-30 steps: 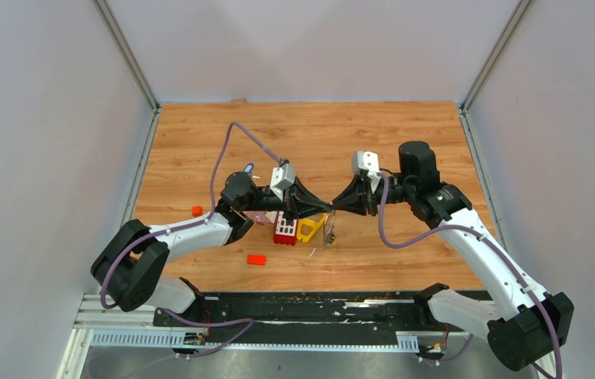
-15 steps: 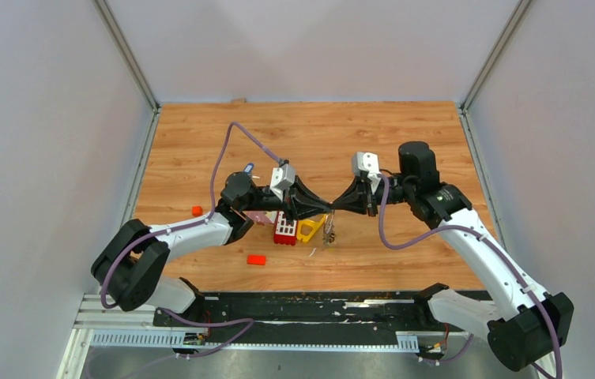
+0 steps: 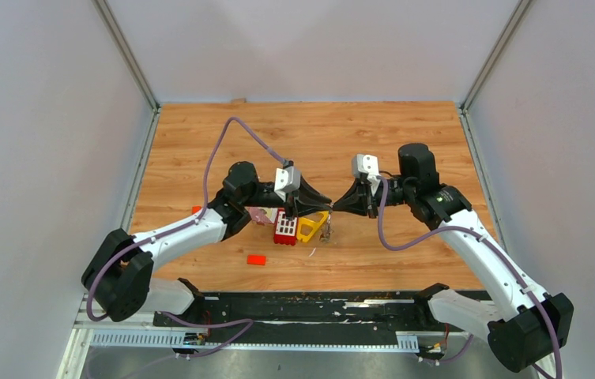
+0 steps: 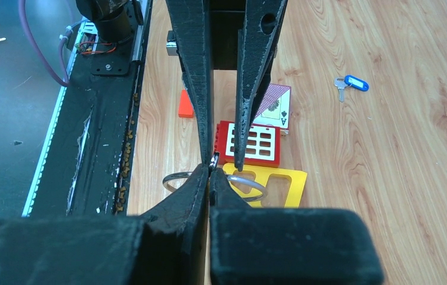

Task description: Put the keys on the keyring

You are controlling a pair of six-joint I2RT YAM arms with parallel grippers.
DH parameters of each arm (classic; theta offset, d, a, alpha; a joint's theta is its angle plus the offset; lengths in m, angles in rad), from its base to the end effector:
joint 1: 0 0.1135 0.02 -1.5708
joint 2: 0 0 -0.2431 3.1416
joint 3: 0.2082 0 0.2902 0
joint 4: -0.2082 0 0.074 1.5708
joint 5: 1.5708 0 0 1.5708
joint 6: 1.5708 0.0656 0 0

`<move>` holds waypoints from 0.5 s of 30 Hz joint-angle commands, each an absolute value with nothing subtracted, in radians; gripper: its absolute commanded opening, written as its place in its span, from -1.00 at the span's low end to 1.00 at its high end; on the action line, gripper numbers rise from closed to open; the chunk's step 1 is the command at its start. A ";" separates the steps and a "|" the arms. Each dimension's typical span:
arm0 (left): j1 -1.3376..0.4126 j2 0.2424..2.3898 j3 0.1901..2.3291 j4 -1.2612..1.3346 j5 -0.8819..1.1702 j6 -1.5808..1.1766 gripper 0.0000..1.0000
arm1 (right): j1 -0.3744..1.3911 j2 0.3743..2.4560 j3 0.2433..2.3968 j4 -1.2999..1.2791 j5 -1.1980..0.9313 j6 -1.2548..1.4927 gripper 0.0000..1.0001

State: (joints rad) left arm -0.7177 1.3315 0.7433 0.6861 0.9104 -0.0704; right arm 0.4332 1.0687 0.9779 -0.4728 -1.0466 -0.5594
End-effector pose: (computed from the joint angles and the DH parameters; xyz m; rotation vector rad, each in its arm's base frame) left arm 0.2263 -0.2663 0.2532 1.2102 1.1322 -1.2767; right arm 0.2317 0.1697 0.3035 -1.4209 1.3688 1.0173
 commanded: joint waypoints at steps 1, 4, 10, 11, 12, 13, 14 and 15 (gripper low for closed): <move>-0.719 1.337 0.797 0.637 0.921 -0.020 -0.49 | 0.429 1.051 0.980 -0.439 -1.074 -0.579 -1.00; -0.719 1.343 0.798 0.637 0.934 -0.019 -0.58 | 0.428 1.049 0.980 -0.439 -1.069 -0.577 -1.00; -0.719 1.342 0.799 0.646 0.949 -0.029 -0.65 | 0.430 1.056 0.977 -0.439 -1.063 -0.576 -1.00; -0.720 1.342 0.799 0.650 0.953 -0.033 -0.66 | 0.429 1.057 0.977 -0.438 -1.061 -0.574 -1.00; -0.720 1.343 0.798 0.656 0.956 -0.038 -0.66 | 0.429 1.060 0.976 -0.439 -1.058 -0.574 -1.00; -0.719 1.344 0.798 0.662 0.958 -0.044 -0.66 | 0.429 1.062 0.978 -0.439 -1.058 -0.575 -1.00; -0.719 1.346 0.798 0.671 0.962 -0.050 -0.67 | 0.429 1.064 0.978 -0.439 -1.056 -0.573 -1.00; -0.719 1.347 0.798 0.677 0.965 -0.057 -0.67 | 0.429 1.064 0.978 -0.437 -1.055 -0.571 -1.00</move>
State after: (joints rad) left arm -0.7177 1.3388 0.7624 0.6319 0.9386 -0.0410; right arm 0.4328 1.0691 0.9707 -0.4732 -1.0389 -0.5594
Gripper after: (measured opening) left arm 0.170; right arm 0.015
